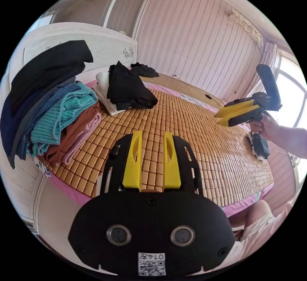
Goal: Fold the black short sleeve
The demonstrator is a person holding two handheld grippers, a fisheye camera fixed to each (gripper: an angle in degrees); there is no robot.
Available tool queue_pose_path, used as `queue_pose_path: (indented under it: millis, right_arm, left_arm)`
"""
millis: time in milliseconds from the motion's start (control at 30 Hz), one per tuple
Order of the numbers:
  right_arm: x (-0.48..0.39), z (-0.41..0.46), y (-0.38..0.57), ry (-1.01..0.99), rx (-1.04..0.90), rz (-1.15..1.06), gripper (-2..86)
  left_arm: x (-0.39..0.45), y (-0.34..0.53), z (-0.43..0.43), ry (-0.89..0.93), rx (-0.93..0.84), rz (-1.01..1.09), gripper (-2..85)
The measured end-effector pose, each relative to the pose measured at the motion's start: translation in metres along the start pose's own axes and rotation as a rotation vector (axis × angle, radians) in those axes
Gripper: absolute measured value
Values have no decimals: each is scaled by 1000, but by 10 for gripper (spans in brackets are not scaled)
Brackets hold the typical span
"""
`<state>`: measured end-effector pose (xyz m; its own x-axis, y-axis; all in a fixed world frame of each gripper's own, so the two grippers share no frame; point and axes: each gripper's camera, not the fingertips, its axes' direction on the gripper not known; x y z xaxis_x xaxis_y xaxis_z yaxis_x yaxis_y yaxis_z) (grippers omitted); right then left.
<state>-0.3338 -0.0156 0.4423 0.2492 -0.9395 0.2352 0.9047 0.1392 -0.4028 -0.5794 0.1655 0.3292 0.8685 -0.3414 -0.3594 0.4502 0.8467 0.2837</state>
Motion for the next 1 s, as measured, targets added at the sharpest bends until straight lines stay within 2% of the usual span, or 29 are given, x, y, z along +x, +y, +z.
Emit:
queue_pose_path:
  millis: [167,300,400,467,567,667,767,900,1000]
  right_arm:
    - [17,37,-118,103,-63,-51,81]
    - [45,76,-177,183,-82,62,126]
    - [65,105,-196,199,-168,149,130]
    - [75,115,-202,184,-242,183,115]
    - [81,91,-201,118,-163,188,45]
    - [90,52,-183,169,-92,183,12]
    - [104,-2,-144,172,25,247,5]
    - [115,-71,-36,23,194,405,2]
    - [97,-90,74,-40,231,515,5]
  left_arm:
    - [-58,-50,47,-12,20,-104,104]
    - [-100,-83,66,-28,99,-209,101]
    - [-115,-109,83,-49,69,-234,114]
    - [-124,-121,95,-32,12,-249,108]
    - [-133,-132,93,7,-50,-283,59]
    - [-122,-137,61,39,13,-264,30]
    - [-85,-152,25,27,65,-143,11]
    - [-17,-159,-33,-2,132,67,2]
    - [26,-125,-76,78,116,148,0]
